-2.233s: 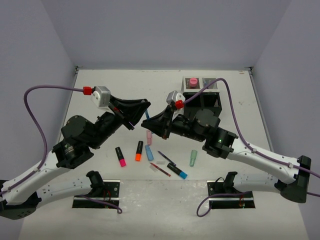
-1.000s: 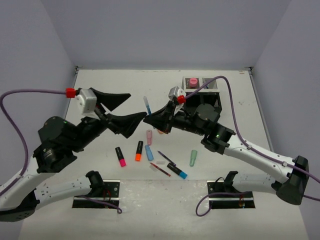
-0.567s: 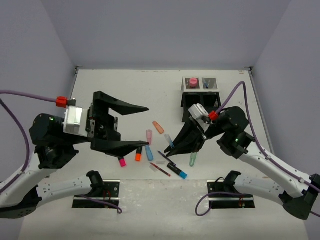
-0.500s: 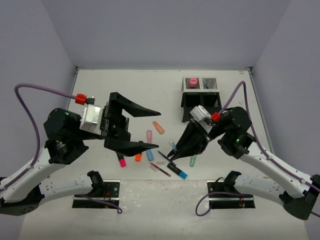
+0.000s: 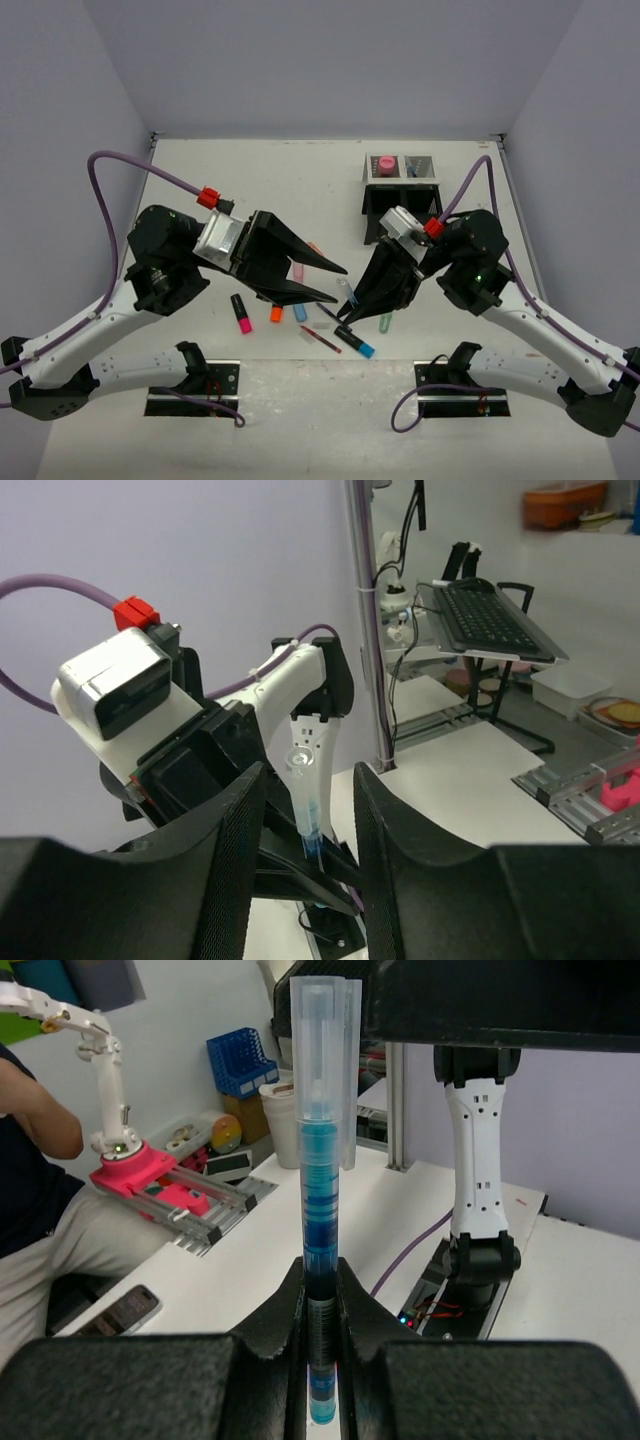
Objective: Sort the stationery into containers
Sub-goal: Close the pen cap on the pen.
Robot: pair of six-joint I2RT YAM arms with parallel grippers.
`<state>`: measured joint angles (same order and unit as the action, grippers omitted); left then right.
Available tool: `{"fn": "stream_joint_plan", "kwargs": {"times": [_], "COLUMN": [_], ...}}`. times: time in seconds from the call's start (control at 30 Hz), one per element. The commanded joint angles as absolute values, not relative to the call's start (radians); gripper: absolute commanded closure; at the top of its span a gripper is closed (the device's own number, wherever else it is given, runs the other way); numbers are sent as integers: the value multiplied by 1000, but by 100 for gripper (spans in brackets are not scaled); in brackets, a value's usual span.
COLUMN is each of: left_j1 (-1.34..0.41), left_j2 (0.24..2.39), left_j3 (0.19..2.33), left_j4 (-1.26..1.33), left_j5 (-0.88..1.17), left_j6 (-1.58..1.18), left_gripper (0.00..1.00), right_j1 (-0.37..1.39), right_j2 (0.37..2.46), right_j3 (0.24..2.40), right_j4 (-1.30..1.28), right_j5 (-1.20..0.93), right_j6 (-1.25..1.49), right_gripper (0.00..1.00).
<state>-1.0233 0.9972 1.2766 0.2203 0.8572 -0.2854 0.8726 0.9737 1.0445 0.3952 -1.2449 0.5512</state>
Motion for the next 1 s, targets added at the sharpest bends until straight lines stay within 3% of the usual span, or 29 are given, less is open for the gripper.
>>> {"fn": "stream_joint_plan", "kwargs": {"times": [0.0, 0.37, 0.47, 0.6, 0.63, 0.8, 0.97], "left_j1": [-1025, -1025, -1025, -1024, -1025, -1025, -1025], "left_j2": [997, 1003, 1002, 991, 989, 986, 969], "left_j3": [1264, 1247, 1243, 1239, 1237, 1240, 1256], "left_j4": [275, 274, 282, 264, 262, 252, 241], "left_j5": [898, 870, 881, 867, 861, 851, 836], "left_j6": [-317, -308, -306, -293, -291, -290, -284], "left_gripper": [60, 62, 75, 82, 82, 58, 57], "right_j1": [878, 879, 878, 879, 878, 877, 879], "right_j2": [980, 1023, 1031, 1031, 1031, 1043, 1052], "right_j3": [1089, 1135, 1145, 1139, 1136, 1136, 1128], "right_j4": [392, 336, 280, 256, 260, 272, 273], "right_j5": [-1210, -1169, -1132, -1118, -1119, -1136, -1145], "right_j6": [576, 540, 500, 472, 473, 478, 467], "right_gripper": [100, 100, 100, 100, 100, 100, 100]}}
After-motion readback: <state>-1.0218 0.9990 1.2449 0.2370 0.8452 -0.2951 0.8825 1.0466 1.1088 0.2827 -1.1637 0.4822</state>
